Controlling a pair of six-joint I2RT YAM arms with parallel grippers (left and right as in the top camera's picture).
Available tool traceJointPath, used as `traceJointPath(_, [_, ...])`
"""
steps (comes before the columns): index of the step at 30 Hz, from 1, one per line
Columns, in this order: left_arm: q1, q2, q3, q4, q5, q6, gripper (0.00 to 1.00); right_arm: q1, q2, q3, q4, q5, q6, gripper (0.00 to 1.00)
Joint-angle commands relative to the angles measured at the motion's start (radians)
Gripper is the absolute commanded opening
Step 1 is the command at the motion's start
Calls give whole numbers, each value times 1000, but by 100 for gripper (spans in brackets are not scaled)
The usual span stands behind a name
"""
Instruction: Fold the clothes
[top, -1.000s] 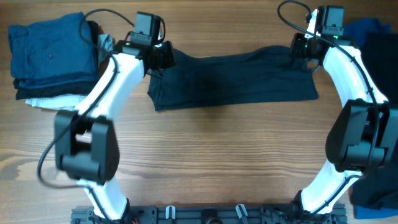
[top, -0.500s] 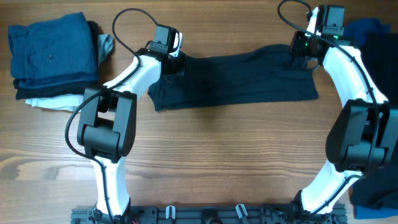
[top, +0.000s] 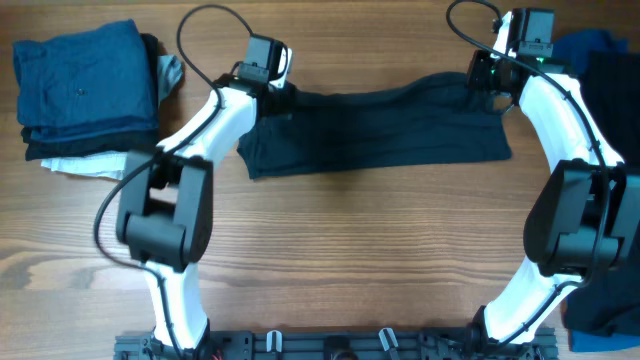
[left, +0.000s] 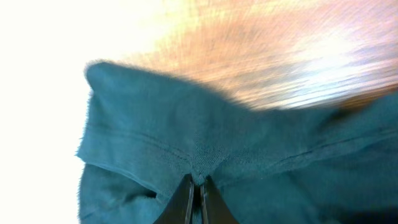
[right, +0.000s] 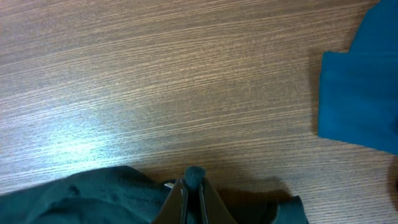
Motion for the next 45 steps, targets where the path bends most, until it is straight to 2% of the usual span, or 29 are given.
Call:
traceJointPath(1, [-4, -149, 9, -21, -26, 19, 4, 3, -19, 2, -6, -17, 3, 4])
traceJointPath(7, [-4, -219, 9, -85, -25, 19, 4, 3, -24, 2, -23, -27, -2, 4])
traceJointPath(23, [-1, -93, 8, -68, -26, 19, 5, 3, -23, 2, -24, -27, -3, 4])
traceJointPath(25, [-1, -93, 8, -65, -25, 20, 8, 3, -23, 2, -25, -27, -3, 4])
traceJointPath(27, [-1, -93, 8, -65, -25, 20, 20, 3, -23, 2, -24, -27, -3, 4])
traceJointPath(29, [-1, -93, 8, -65, -26, 20, 21, 3, -23, 2, -25, -27, -4, 4])
traceJointPath(30, [-1, -93, 8, -64, -26, 20, 20, 3, -23, 2, -25, -27, -4, 4])
traceJointPath(32, [-1, -93, 8, -66, -26, 20, 4, 3, -23, 2, -25, -27, -4, 5])
traceJointPath(35, [-1, -93, 8, -65, -26, 20, 4, 3, -23, 2, -26, -27, -4, 4])
traceJointPath(36, [-1, -93, 8, -66, -24, 26, 6, 3, -23, 2, -28, -27, -4, 4])
traceJointPath(38, [-5, -93, 8, -69, 7, 85, 34, 3, -22, 2, -29, -26, -4, 4])
traceJointPath(41, [-34, -80, 8, -86, 34, 237, 38, 3, -22, 2, -28, -26, -3, 4])
traceJointPath(45, [-68, -7, 8, -84, 23, 279, 40, 3, -22, 2, -28, -26, -4, 4])
